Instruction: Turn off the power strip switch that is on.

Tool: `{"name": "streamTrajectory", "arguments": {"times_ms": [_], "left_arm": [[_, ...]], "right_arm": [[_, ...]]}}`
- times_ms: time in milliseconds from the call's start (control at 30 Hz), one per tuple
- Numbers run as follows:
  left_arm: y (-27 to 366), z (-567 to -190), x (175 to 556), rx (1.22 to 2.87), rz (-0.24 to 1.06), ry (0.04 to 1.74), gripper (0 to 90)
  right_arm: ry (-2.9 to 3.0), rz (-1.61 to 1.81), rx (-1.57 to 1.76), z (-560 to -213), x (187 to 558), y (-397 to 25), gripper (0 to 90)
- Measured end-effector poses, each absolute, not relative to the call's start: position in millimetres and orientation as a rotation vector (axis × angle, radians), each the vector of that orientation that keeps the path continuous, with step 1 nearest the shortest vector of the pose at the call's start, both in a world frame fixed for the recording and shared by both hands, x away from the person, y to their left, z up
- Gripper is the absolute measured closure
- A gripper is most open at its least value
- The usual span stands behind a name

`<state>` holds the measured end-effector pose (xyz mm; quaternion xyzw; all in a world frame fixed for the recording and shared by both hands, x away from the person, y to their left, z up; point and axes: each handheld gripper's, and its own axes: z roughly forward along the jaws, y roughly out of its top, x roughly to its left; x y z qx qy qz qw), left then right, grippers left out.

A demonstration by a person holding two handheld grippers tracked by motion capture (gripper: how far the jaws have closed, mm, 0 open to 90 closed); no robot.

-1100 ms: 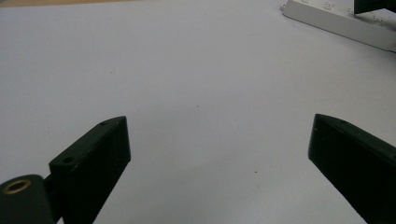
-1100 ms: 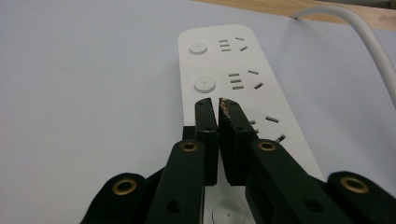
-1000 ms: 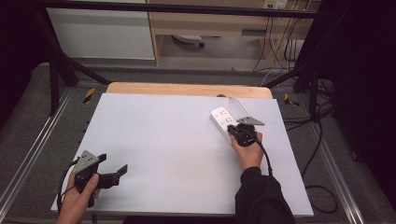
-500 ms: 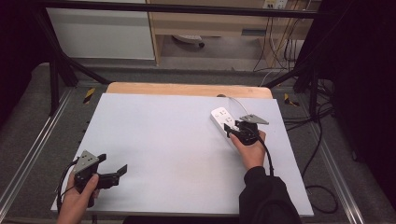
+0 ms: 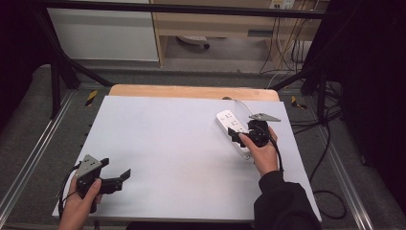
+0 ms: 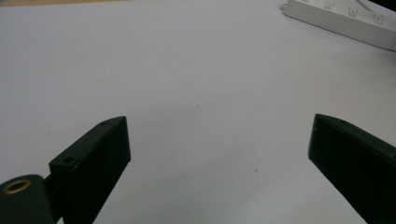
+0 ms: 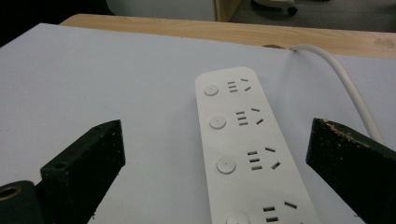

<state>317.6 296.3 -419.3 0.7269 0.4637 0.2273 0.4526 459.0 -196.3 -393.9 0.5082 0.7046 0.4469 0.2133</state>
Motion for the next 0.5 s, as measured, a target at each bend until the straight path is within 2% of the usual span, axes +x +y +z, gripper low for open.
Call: {"name": "streamTrajectory", "arguments": {"times_ms": [500], "left_arm": [[299.7,-418.9,318.6,1.772,0.569,1.16,5.9]], "right_arm": [[1.935,1.294,1.289,-364.2,431.2,-218.7,4.2]]}}
